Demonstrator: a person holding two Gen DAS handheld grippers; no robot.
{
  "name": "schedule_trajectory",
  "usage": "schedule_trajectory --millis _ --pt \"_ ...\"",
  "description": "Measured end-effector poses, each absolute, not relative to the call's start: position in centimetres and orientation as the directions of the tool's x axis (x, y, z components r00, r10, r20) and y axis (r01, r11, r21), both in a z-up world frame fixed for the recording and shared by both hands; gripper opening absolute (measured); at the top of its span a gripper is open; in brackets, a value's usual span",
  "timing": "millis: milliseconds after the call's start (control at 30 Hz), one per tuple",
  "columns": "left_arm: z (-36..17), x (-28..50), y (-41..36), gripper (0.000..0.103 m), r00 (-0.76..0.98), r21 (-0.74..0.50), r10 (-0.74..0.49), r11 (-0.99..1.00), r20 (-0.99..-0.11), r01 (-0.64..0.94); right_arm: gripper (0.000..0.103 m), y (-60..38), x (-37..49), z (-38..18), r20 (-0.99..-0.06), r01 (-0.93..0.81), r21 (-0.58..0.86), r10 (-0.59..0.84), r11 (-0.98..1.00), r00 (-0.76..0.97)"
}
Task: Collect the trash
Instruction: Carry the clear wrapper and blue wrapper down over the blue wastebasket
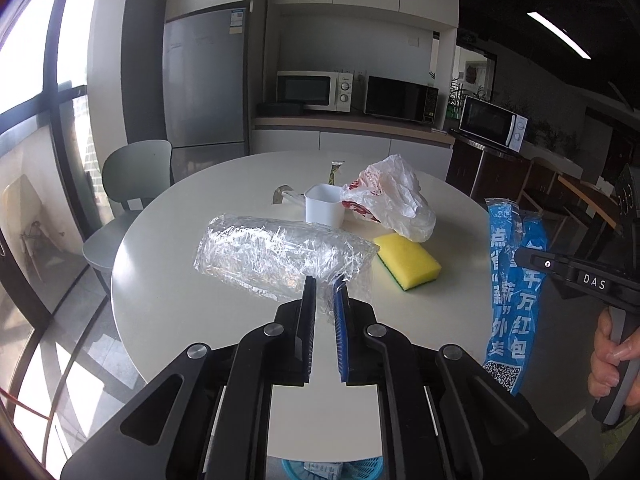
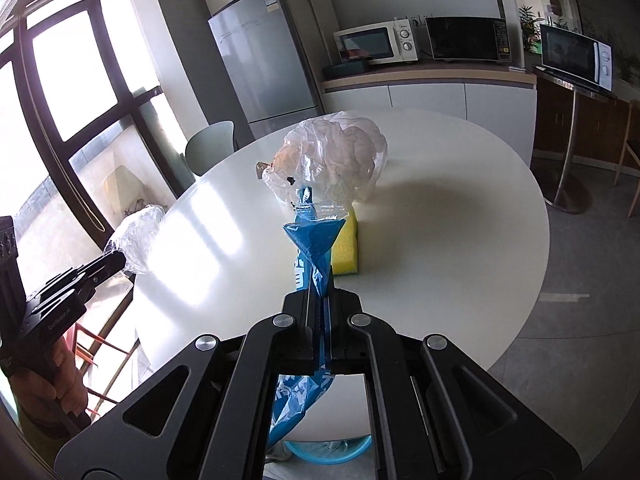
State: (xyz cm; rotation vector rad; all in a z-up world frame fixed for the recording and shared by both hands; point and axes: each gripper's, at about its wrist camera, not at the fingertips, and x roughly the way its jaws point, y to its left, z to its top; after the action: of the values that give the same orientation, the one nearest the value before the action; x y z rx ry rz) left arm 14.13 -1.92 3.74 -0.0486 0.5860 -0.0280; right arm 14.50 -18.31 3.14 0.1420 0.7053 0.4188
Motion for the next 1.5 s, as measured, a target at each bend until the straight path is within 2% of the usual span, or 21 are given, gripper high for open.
schedule_trajectory --millis 333,700,933,1167,1400,1500 --pt "3.2 8.7 -2.5 0.008 0.835 0.008 -0.018 1.0 -0.55 0.027 0.001 -18.0 9.6 3.6 -0.588 -0.376 0.235 0.439 0.896 0.679" --pt "2.3 3.5 -1.4 0.008 0.825 0.088 0.068 0.996 -0.561 -0.023 0.001 -17.3 4.6 3.6 -0.583 -0.428 0.21 0.464 0.879 0.667" --pt "0.2 1.6 -0.1 0.008 0.786 0.065 0.071 0.997 -0.614 -0.04 0.001 -16.8 2.5 1.3 -0.615 -0.436 0.195 0.456 0.879 0.644" --pt "-3.1 0.8 -0.9 0.008 0.73 0.04 0.022 0.999 -0.683 0.007 0.001 -16.8 1.2 -2.1 -0.662 -0.431 0.208 0.45 0.878 0.599" --pt "-6.7 1.2 -2.1 0.008 0.662 0.015 -0.023 0.999 -0.749 0.052 0.001 -16.7 1.0 -6.3 -0.711 -0.385 0.179 0.389 0.906 0.586" --pt "-8.7 1.4 -2.4 0.008 0.623 0.002 -0.036 0.998 -0.781 0.061 0.001 -17.3 1.3 -8.3 -0.729 -0.35 0.212 0.387 0.912 0.564"
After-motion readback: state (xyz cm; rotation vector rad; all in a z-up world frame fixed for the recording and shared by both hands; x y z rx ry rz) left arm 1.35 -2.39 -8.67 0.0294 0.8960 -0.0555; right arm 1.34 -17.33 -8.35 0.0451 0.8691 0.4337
